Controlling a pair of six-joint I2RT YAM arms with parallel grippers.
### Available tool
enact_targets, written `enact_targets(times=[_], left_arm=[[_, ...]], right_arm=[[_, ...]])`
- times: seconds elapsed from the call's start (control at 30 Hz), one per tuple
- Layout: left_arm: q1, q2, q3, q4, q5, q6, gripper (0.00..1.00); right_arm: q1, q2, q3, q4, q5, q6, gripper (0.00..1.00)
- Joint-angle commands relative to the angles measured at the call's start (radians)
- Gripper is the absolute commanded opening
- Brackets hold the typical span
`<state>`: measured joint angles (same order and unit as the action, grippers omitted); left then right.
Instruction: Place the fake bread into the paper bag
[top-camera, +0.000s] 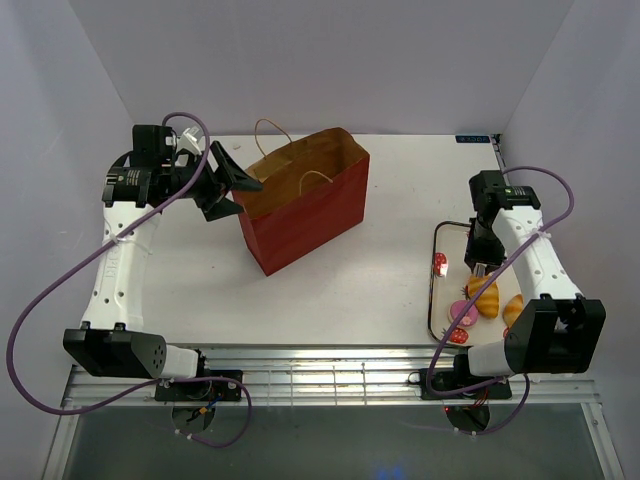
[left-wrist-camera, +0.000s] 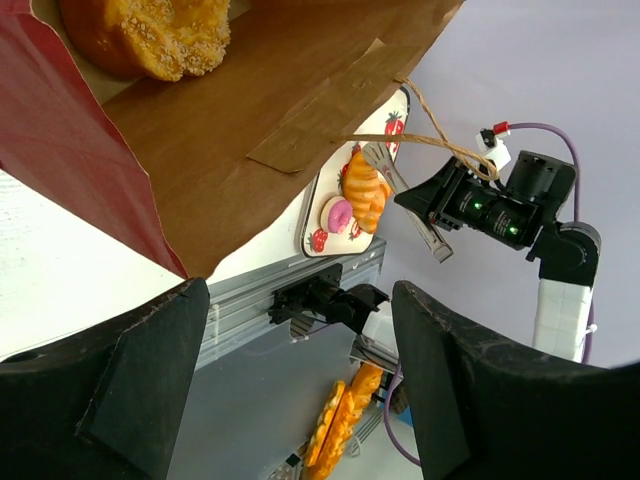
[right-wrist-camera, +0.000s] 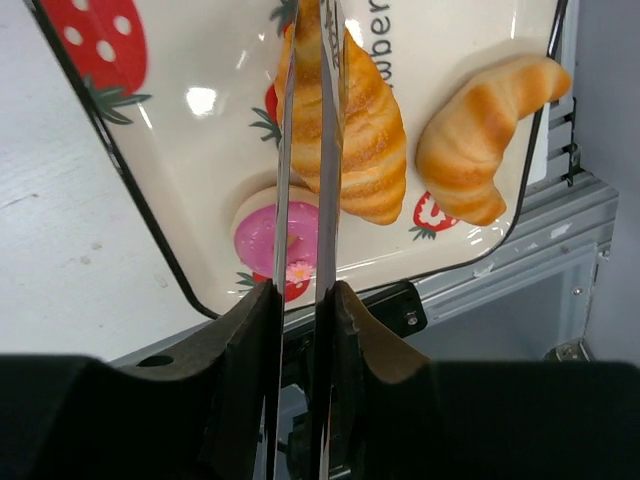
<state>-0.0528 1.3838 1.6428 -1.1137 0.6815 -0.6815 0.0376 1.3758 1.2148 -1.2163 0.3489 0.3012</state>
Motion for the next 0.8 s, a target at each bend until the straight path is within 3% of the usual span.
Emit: enact_targets(times=[0.0,0.5,0.77], left_arm=[[0.010,-0.040,-0.014,0.025,-0.003,-0.007,0.84],[0.011,-0.118,-0.057,0.049,-0.039,-0.115,0.84],[0.011,-0.196,-0.127,0.086,-0.057,-0.167,0.84]], right_arm=[[-0.002,0.008,0.089,0.020,-0.056,-0.014,0.08],[-0.004,-0.069,0.126,0.069,-0.185,-0.030,0.08],[-0.001,-0.075,0.245,0.066,-0.284,-0.024,0.08]])
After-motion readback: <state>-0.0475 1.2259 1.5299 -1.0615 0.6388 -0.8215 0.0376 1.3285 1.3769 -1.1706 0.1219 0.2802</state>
